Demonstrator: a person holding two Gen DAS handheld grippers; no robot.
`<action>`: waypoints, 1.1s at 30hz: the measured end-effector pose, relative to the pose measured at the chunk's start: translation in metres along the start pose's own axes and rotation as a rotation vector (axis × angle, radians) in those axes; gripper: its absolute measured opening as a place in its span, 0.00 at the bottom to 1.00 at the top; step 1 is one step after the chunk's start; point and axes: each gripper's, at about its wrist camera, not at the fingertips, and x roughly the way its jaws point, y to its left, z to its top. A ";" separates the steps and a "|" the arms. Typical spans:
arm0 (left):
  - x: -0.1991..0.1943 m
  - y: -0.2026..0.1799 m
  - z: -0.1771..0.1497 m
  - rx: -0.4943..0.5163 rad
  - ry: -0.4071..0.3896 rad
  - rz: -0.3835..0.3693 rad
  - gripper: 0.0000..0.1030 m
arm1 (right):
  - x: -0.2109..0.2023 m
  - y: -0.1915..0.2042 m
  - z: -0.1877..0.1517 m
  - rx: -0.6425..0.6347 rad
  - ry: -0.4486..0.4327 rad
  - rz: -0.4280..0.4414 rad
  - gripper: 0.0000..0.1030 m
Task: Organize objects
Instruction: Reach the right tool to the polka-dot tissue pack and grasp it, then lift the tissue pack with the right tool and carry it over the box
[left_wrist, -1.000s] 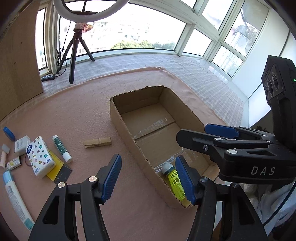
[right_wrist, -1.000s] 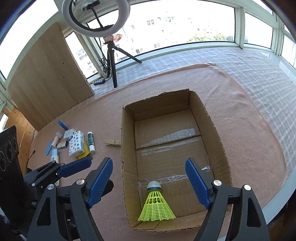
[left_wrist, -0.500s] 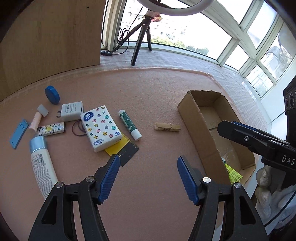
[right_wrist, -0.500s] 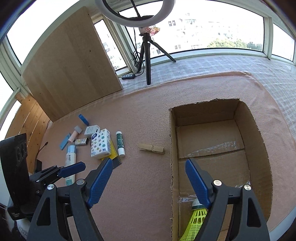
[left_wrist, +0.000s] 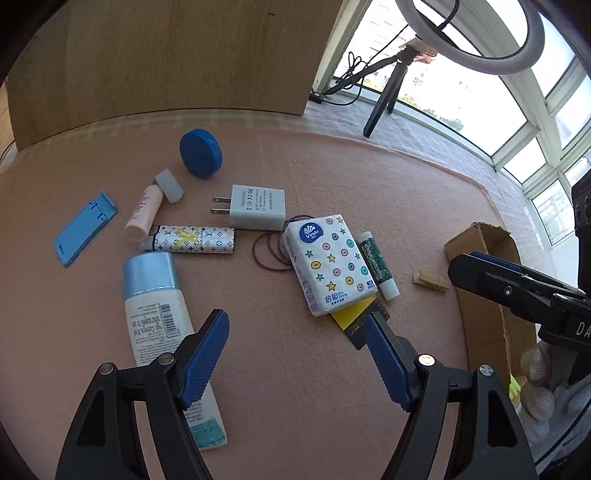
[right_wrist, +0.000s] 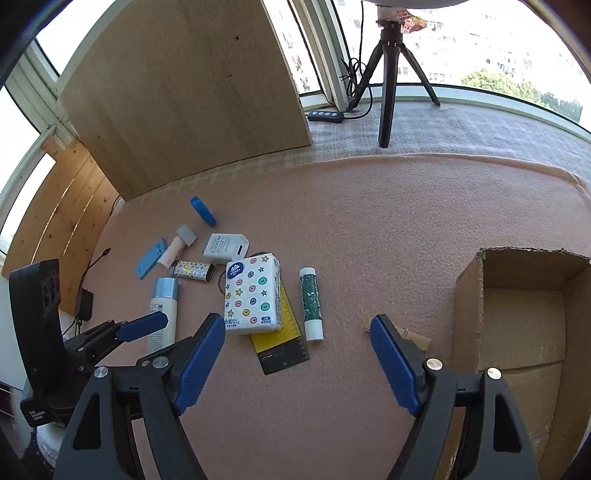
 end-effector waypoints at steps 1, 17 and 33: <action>0.003 0.003 0.001 -0.008 0.003 0.000 0.76 | 0.006 0.001 0.003 0.000 0.016 0.010 0.75; 0.041 -0.001 0.017 -0.001 0.034 -0.074 0.67 | 0.080 0.016 0.033 0.019 0.188 0.105 0.66; 0.055 -0.008 0.024 -0.006 0.049 -0.142 0.38 | 0.104 0.018 0.030 0.035 0.250 0.146 0.39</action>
